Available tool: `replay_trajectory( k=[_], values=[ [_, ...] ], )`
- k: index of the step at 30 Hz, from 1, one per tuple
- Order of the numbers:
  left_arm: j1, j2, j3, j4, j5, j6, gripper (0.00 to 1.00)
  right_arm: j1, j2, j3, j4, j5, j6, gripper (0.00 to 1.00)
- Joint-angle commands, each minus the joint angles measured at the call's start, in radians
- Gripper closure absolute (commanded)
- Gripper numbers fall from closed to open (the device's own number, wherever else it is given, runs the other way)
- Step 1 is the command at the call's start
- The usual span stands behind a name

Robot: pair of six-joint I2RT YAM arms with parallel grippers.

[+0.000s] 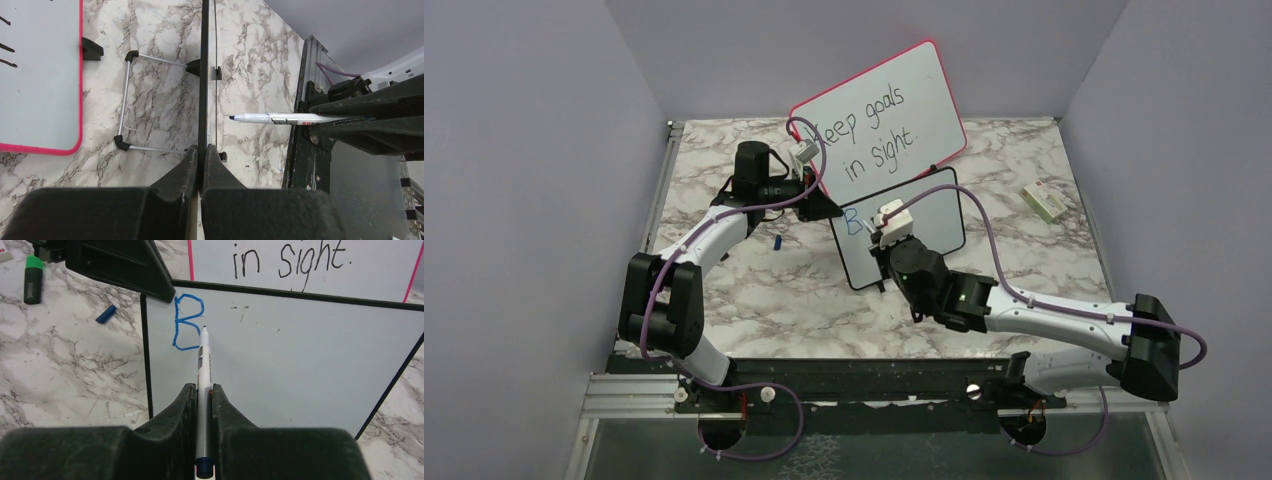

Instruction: Write a sentence on the whiteboard

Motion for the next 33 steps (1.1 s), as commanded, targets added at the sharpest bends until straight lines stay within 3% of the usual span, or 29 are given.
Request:
replay_trajectory(
  k=[1, 19, 33],
  values=[
    [-0.006, -0.016, -0.018, -0.034, 0.030, 0.009, 1.00, -0.011, 0.027, -0.013, 0.068, 0.035, -0.020, 0.99],
    [-0.006, -0.013, -0.018, -0.034, 0.035, 0.009, 1.00, -0.035, 0.077, -0.004, 0.108, 0.032, -0.027, 1.00],
    [-0.006, -0.013, -0.017, -0.034, 0.032, 0.008, 1.00, -0.042, 0.065, -0.007, 0.004, 0.012, 0.028, 1.00]
  ],
)
